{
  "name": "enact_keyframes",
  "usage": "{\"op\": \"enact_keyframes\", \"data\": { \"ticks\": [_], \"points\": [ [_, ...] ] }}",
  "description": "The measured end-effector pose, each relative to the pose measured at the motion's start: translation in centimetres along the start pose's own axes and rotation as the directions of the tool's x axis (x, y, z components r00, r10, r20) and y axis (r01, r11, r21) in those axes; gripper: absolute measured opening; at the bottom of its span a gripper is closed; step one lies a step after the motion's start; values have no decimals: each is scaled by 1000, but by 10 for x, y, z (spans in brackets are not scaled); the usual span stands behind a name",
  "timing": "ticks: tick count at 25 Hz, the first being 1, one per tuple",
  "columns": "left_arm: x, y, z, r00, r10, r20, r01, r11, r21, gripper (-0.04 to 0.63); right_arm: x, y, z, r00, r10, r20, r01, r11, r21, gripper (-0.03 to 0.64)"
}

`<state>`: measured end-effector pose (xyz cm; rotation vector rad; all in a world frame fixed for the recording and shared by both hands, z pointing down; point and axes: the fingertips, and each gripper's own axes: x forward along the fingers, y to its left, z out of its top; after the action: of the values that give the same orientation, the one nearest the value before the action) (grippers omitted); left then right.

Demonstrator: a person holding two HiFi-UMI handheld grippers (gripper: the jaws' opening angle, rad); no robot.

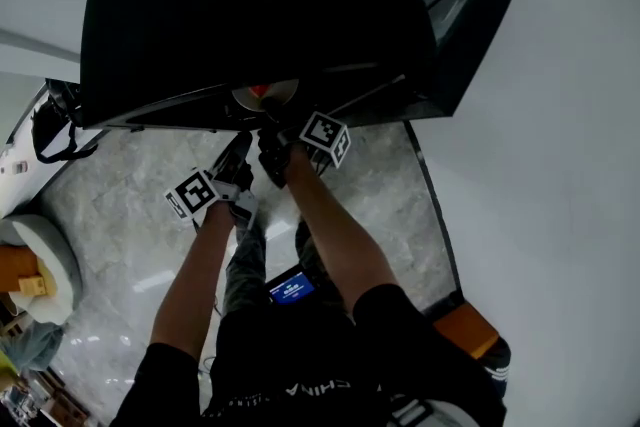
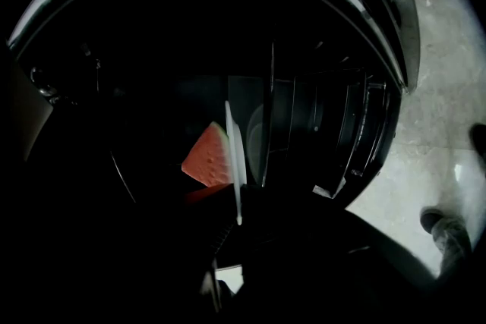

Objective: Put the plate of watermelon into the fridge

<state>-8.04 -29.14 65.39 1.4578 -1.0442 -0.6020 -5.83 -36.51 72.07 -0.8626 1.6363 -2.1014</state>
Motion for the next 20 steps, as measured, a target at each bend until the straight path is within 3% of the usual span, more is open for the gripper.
{"op": "enact_keyframes", "data": {
  "ticks": [2,5,8,9,15,16,17,18,20],
  "points": [
    [1,2,-1,1000,-9,8,10,999,-35,64,4,-3,1,1000,-6,0,6,1000,0,26],
    [1,8,0,1000,-2,7,3,1000,-31,64,8,-8,1,1000,-28,4,28,1000,10,26],
    [-7,22,8,996,87,-15,-86,993,77,64,10,-9,3,999,-44,11,44,999,1,26],
    [-7,22,8,996,87,-15,-86,993,81,64,10,-11,3,998,-56,14,56,998,-6,26],
    [-1,9,4,1000,-10,3,10,999,-33,64,16,-6,-1,994,-106,-19,104,991,-78,33],
    [-4,12,5,1000,6,0,-6,1000,-17,64,19,-4,-2,994,-104,-25,101,991,-87,74],
    [-8,19,8,999,50,-9,-49,998,32,64,21,-2,-2,995,-97,-30,94,992,-86,167],
    [-14,28,11,994,109,-19,-107,989,99,64,23,1,-3,995,-90,-31,87,993,-78,220],
    [-20,35,15,987,156,-24,-151,977,153,64,24,3,-2,995,-95,-23,93,992,-81,252]
  ]
}}
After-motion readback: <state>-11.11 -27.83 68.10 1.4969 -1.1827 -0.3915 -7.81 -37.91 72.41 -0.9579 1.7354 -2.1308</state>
